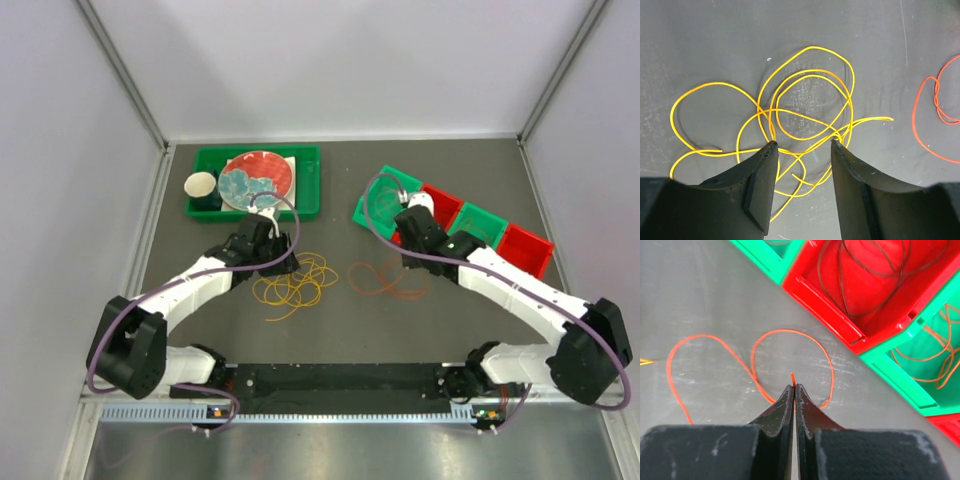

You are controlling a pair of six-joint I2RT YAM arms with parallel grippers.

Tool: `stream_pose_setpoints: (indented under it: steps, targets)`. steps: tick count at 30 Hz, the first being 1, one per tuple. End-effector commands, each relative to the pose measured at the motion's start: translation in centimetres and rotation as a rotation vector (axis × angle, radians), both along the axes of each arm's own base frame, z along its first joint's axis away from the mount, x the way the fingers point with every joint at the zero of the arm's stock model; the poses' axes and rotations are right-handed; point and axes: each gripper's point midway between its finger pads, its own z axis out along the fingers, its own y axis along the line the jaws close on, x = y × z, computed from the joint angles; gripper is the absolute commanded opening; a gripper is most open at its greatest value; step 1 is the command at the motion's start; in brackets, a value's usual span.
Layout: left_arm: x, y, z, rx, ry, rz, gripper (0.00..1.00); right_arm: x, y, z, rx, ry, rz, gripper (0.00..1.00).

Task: Untangle the cables

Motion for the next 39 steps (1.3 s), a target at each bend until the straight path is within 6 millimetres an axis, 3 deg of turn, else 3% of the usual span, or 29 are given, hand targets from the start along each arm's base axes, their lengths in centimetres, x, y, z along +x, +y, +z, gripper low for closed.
stream_pose_setpoints:
  steps: [1, 2, 3, 4, 6, 7, 15, 19, 24, 27, 33, 39]
  targets:
    - [1.5, -0.5, 1.8, -0.02, -0.061, -0.002, 0.51, -0.3, 0.3, -4.0, 0.006, 0.092, 0.016, 0.0]
    - [1.4, -0.4, 1.8, -0.02, -0.063, -0.001, 0.51, -0.4, 0.5, -4.6, 0.014, 0.107, 0.012, 0.0]
    - [1.3, -0.3, 1.7, -0.016, -0.062, -0.002, 0.51, -0.7, 0.5, -5.9, 0.002, 0.141, 0.017, 0.12]
    - [1.3, -0.3, 1.8, -0.015, -0.064, -0.001, 0.51, -0.9, 1.2, -6.4, 0.026, 0.163, 0.039, 0.32]
    - [1.3, -0.2, 1.8, -0.009, -0.064, 0.0, 0.51, -1.6, 2.1, -7.2, 0.059, 0.205, 0.082, 0.43]
    - [1.2, -0.1, 1.7, -0.009, -0.062, 0.0, 0.51, -1.7, 2.4, -7.6, 0.07, 0.221, 0.092, 0.55]
    - [1.1, -0.3, 1.4, -0.019, -0.053, -0.001, 0.51, -3.8, 4.1, -9.3, 0.16, 0.297, 0.18, 0.59]
    - [1.1, -0.3, 1.3, -0.018, -0.049, -0.004, 0.51, -4.2, 3.7, -10.8, 0.135, 0.331, 0.168, 0.68]
    - [1.3, -0.5, 1.3, -0.021, -0.049, -0.006, 0.51, -4.0, 3.4, -11.7, 0.09, 0.324, 0.155, 0.67]
    - [1.3, -0.5, 1.2, -0.02, -0.046, -0.005, 0.51, -4.2, 3.3, -11.9, 0.039, 0.322, 0.153, 0.61]
    - [1.3, -0.5, 0.9, -0.021, -0.042, -0.007, 0.51, -5.2, 2.7, -12.6, -0.052, 0.339, 0.117, 0.4]
    - [1.3, -0.5, 0.8, -0.019, -0.043, -0.007, 0.51, -6.2, 2.1, -13.5, -0.077, 0.348, 0.083, 0.12]
